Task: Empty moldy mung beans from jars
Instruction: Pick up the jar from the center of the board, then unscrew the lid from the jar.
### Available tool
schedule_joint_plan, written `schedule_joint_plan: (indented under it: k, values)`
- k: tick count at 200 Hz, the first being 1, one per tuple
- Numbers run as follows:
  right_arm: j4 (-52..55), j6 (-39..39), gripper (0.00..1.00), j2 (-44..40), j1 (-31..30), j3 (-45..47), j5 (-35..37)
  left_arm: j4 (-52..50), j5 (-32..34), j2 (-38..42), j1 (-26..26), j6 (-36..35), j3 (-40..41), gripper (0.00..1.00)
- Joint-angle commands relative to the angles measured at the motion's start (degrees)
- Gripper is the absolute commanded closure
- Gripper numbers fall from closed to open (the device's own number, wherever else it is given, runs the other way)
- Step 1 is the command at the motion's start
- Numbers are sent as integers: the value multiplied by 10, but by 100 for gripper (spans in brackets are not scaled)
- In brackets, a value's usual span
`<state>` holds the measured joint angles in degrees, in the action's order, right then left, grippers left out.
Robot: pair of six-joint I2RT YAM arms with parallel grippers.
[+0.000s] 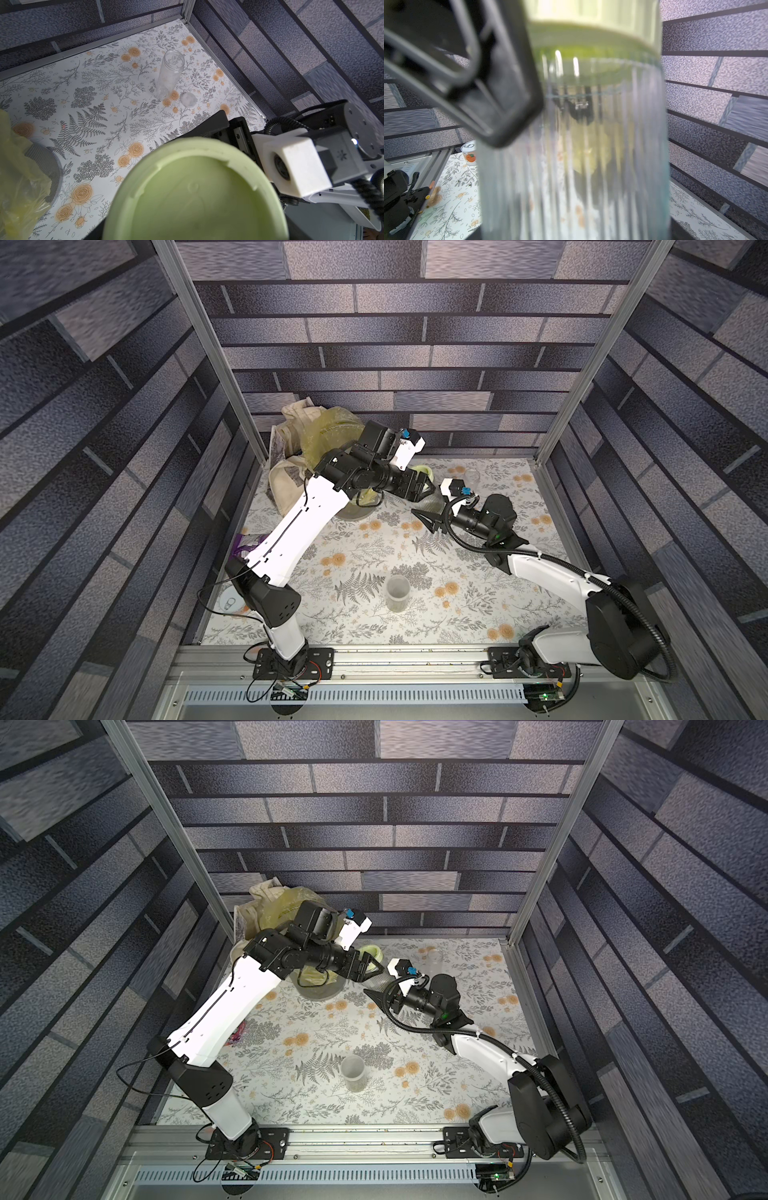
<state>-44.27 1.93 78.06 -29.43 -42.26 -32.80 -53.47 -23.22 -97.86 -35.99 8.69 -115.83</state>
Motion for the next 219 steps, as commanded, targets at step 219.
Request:
schedule_joint_plan:
  k: [219]
  values:
    - [4, -73, 44, -29, 18, -5, 15, 257, 58, 198, 13, 29, 256, 0]
